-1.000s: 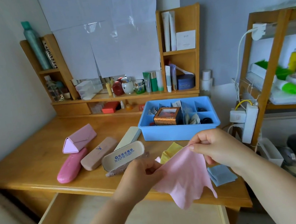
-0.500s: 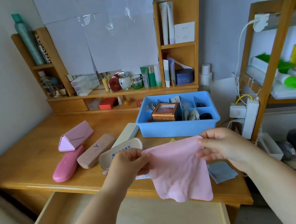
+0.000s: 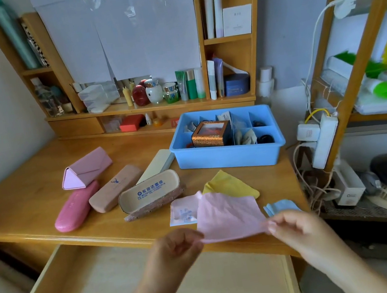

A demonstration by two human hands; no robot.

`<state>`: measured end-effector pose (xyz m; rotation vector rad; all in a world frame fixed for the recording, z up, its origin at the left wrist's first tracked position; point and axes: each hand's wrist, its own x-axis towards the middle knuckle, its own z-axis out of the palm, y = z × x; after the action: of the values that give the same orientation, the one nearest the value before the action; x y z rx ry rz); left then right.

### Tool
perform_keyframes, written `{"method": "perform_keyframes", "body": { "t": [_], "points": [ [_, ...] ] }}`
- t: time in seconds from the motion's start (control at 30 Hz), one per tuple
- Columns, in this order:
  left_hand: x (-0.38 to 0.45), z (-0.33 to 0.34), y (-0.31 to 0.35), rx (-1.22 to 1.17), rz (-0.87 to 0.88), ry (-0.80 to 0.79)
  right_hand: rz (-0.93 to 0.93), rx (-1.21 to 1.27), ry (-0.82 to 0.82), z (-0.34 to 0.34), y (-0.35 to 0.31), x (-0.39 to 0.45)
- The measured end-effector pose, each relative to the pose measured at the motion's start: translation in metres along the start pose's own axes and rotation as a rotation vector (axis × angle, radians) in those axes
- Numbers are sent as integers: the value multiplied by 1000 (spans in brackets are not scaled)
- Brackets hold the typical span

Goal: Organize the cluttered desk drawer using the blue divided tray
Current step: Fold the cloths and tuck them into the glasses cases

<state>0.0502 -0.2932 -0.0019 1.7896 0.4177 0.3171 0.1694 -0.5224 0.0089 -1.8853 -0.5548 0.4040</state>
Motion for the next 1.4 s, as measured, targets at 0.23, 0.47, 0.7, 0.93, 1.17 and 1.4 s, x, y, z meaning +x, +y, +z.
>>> {"method": "perform_keyframes", "body": {
  "t": [0.23,0.47,0.7,0.93,1.17,1.4],
  "points": [
    [19,3,-9,141,-35,94,27,-231,95,8,14,20],
    [76,13,1,582,124,166,-72,-686,311,18,6,65],
    [99,21,-6,765,192,240,-111,-966,350,27,9,87],
    [59,13,-21,790,579,14,-498,-846,155,31,31,56],
    [61,13,-15,996,648,48,-509,-866,195,30,24,59],
    [55,-11,44,307,224,112,-222,-352,102,-11,-43,61]
  ]
}}
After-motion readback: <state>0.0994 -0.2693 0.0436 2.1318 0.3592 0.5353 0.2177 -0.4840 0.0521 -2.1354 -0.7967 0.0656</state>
